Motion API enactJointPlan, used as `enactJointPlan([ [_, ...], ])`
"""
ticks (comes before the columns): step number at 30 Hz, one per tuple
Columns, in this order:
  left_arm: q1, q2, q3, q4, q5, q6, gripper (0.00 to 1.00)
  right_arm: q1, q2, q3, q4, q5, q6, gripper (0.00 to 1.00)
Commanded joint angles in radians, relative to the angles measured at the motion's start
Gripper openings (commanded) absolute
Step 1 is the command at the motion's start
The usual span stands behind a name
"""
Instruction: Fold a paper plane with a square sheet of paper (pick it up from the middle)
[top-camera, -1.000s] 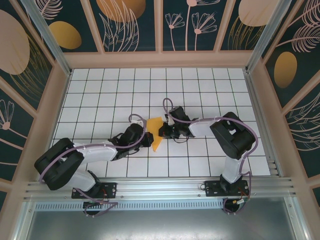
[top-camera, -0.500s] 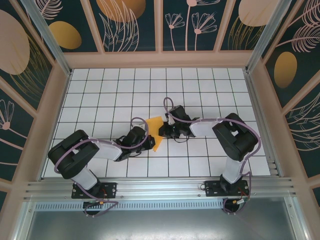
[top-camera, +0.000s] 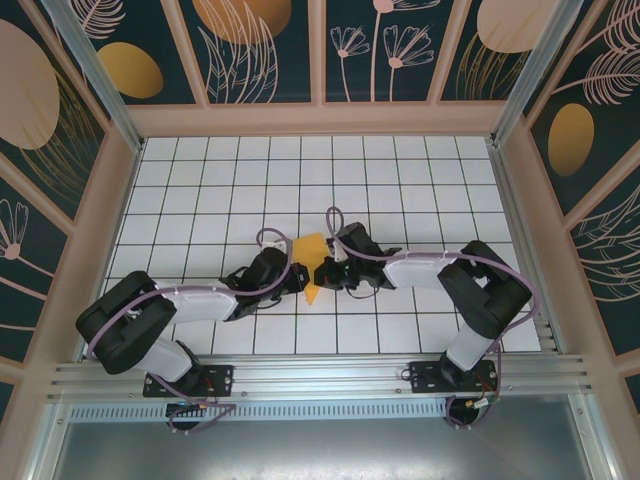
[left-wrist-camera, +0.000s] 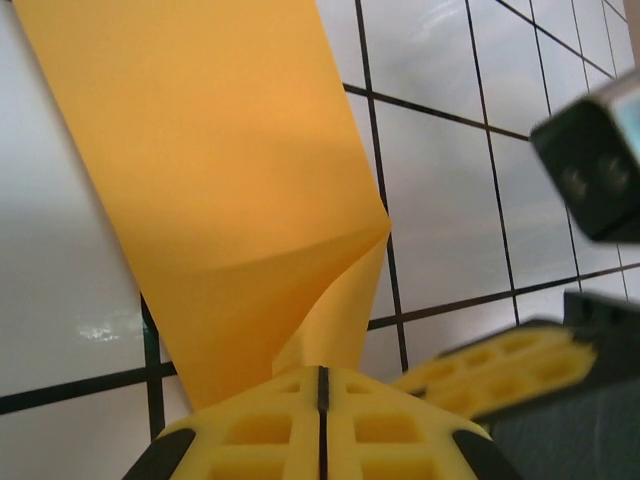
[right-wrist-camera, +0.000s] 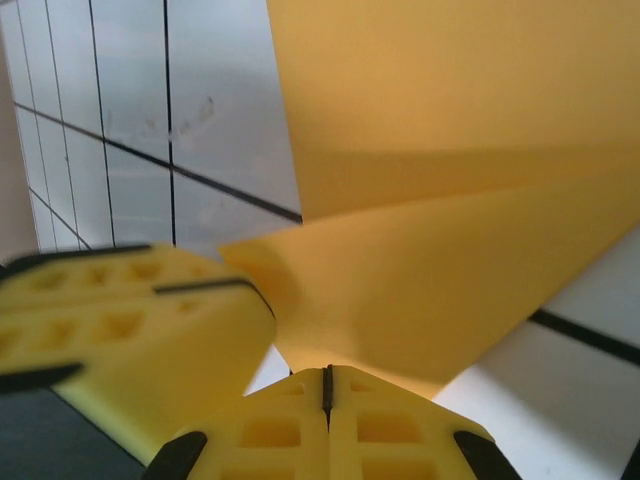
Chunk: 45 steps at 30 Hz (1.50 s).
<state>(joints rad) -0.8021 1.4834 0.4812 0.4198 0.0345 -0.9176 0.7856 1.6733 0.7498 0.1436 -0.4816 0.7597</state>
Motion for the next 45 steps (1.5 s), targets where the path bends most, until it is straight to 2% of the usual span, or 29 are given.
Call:
enactJointPlan([
  [1, 0.027, -0.003, 0.013, -0.044, -0.026, 0.016, 0.09, 0.028, -0.007, -0.028, 0.089, -0.047, 0.050, 0.04],
  [8, 0.039, 0.054, 0.041, -0.033, 0.021, 0.035, 0.08, 0.052, 0.051, -0.016, 0.119, -0.084, 0.060, 0.03],
  [15, 0.039, 0.073, 0.040, -0.037, 0.011, 0.032, 0.08, 0.063, 0.105, -0.027, 0.154, -0.114, 0.071, 0.03],
  [21, 0.041, 0.114, 0.043, -0.052, 0.014, 0.034, 0.07, 0.063, 0.144, -0.043, 0.126, -0.076, 0.066, 0.03],
  [33, 0.040, 0.135, 0.025, -0.064, 0.013, 0.034, 0.06, 0.079, 0.029, -0.044, 0.115, -0.087, 0.052, 0.05],
  [45, 0.039, 0.136, 0.032, -0.074, 0.012, 0.040, 0.05, 0.083, 0.128, -0.060, 0.089, -0.050, 0.060, 0.05],
])
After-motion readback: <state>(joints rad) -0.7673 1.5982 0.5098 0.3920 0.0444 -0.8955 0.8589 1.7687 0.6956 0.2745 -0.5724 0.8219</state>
